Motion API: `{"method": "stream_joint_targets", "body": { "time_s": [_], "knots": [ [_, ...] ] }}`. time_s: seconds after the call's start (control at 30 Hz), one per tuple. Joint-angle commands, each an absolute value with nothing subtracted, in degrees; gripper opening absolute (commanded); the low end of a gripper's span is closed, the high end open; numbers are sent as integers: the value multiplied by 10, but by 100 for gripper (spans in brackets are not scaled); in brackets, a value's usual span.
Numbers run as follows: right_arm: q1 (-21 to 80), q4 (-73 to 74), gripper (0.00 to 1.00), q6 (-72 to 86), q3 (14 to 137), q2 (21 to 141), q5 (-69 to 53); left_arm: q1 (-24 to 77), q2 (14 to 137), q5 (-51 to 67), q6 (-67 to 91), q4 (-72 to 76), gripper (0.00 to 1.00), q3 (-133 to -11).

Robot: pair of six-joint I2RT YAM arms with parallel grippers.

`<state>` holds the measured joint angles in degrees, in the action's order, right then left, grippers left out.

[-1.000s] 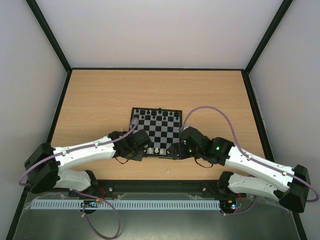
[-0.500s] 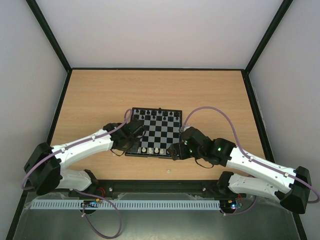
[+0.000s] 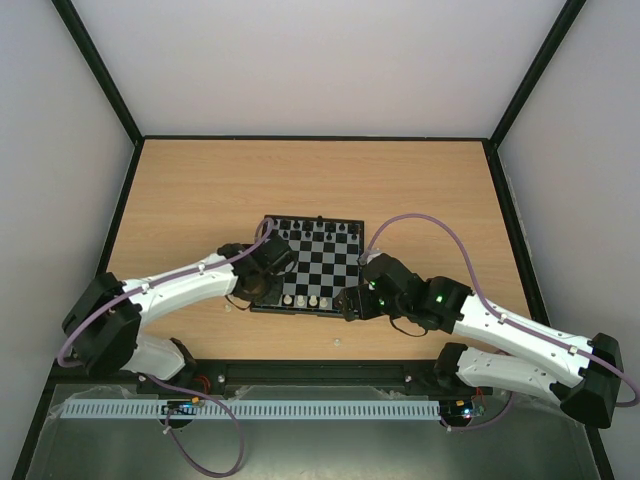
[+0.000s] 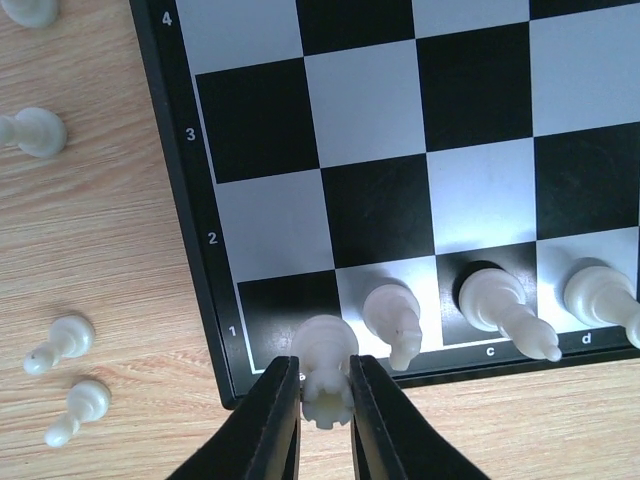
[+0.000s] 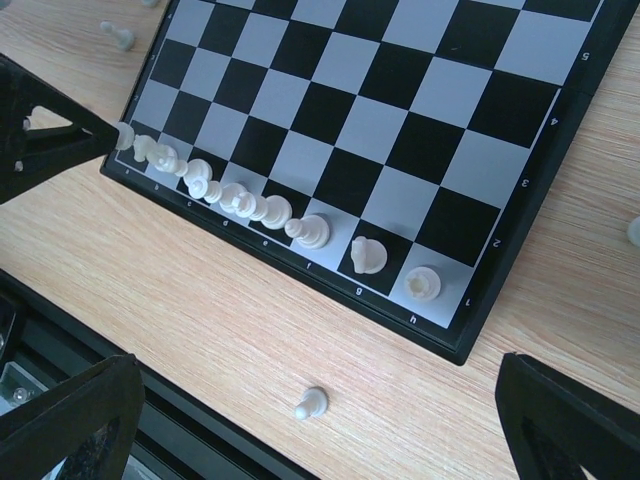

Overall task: Set up the chess pieces on the board
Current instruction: Place the chess piece on the chessboard.

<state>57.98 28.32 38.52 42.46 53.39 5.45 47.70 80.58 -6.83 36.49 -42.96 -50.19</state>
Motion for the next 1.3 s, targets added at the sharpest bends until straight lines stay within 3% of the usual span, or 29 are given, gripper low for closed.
{"method": "stream_joint_targets", "body": {
  "time_s": [0.0,0.8,1.27],
  "knots": [
    [579,288,97,377,417,526,48,469,823,-49,354,-431,18,-504],
    [579,282,96,371,411,510,27,455,832,-50,376,-441,23,-496],
    [579,279,96,368,409,501,13,453,830,-56,397,-439,20,-481]
  ]
}}
